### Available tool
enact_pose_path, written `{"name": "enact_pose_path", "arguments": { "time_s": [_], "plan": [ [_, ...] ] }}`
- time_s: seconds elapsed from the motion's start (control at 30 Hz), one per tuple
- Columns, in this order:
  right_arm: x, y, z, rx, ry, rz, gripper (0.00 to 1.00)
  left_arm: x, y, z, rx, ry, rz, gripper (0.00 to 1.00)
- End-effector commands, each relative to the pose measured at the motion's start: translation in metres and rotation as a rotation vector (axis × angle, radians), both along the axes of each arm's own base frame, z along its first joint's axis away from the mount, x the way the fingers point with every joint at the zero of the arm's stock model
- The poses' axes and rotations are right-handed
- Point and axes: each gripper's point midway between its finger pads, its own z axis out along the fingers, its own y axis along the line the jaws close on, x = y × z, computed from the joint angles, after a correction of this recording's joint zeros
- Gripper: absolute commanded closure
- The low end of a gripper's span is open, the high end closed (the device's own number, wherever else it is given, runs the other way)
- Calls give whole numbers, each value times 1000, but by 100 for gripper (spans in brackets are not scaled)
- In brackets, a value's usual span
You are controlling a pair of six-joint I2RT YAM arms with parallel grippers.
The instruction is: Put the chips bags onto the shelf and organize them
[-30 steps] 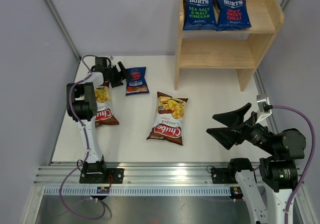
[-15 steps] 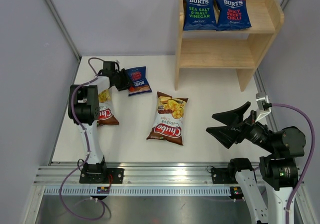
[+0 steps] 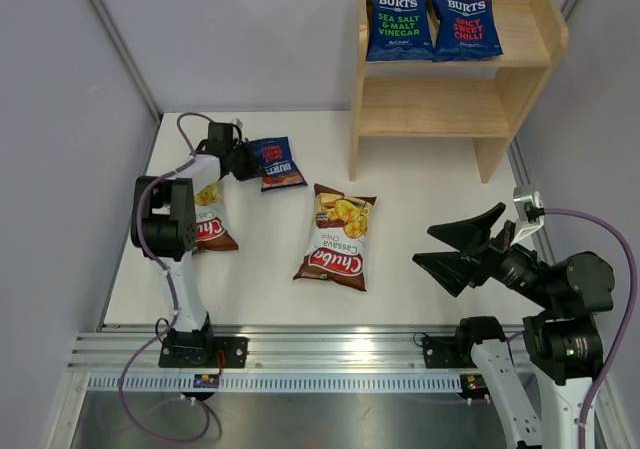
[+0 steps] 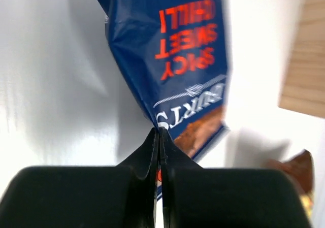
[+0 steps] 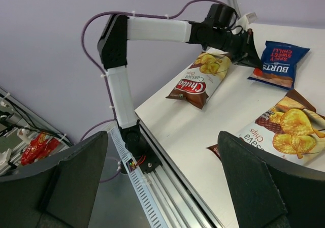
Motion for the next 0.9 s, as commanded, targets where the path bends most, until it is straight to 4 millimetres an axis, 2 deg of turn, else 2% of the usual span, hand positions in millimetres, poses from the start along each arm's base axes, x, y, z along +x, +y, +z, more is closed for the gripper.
{"name": "enact_pose_path", "arguments": {
  "time_s": [0.0, 0.03, 0.1, 0.13, 0.17, 0.23, 0.33, 0.37, 0.43, 0.47, 0.5, 0.57, 0.6, 0.63, 0.7, 0.73, 0.77, 0.8, 0.83, 0.87],
  "plan": [
    [6, -6, 2, -34, -32, -65, 3, 5, -21, 91, 43, -243, -76, 100],
    [6, -8, 4, -39, -39, -78, 3, -3, -23, 105, 61, -259, -84, 100],
    [10, -12, 1, -58, -35, -121, 3, -19, -30, 111, 103, -273, -92, 100],
    [9, -14, 4, -63, -46, -132, 3, -27, -35, 130, 98, -319, -99, 100],
    [10, -16, 1, -78, -37, -147, 3, -39, -35, 120, 98, -295, -103, 100],
    [15, -20, 2, -84, -30, -187, 4, -53, -39, 125, 82, -302, -118, 100],
    [24, -29, -5, -113, 3, -255, 4, -85, -47, 138, 49, -308, -172, 100],
    [30, -34, -10, -127, 21, -297, 4, -98, -51, 151, 33, -330, -195, 100],
    [37, -37, -15, -139, 51, -324, 4, -119, -58, 156, 33, -312, -231, 100],
    [39, -38, -18, -145, 65, -327, 4, -131, -69, 161, 44, -323, -272, 100],
    [42, -35, -20, -148, 80, -313, 5, -143, -71, 174, 44, -347, -287, 100],
    [43, -30, -22, -144, 103, -280, 5, -171, -81, 180, 45, -339, -356, 100],
    [41, -23, -23, -139, 120, -227, 5, -186, -79, 191, 39, -358, -365, 100],
    [40, -18, -27, -123, 146, -193, 5, -199, -82, 192, 37, -361, -394, 100],
    [30, -4, -20, -85, 118, -74, 6, -221, -81, 201, 13, -367, -430, 100],
    [29, 2, -30, -70, 146, -23, 5, -235, -81, 212, -4, -401, -450, 100],
    [20, 12, -16, -9, 116, 72, 5, -247, -82, 219, -31, -419, -483, 100],
    [24, 17, -28, 15, 154, 116, 6, -257, -82, 224, -43, -425, -498, 100],
    [20, 21, -24, 62, 189, 163, 6, -270, -82, 234, -62, -461, -523, 100],
    [16, 24, -16, 66, 124, 215, 6, -282, -86, 241, -99, -471, -567, 100]
  ]
}}
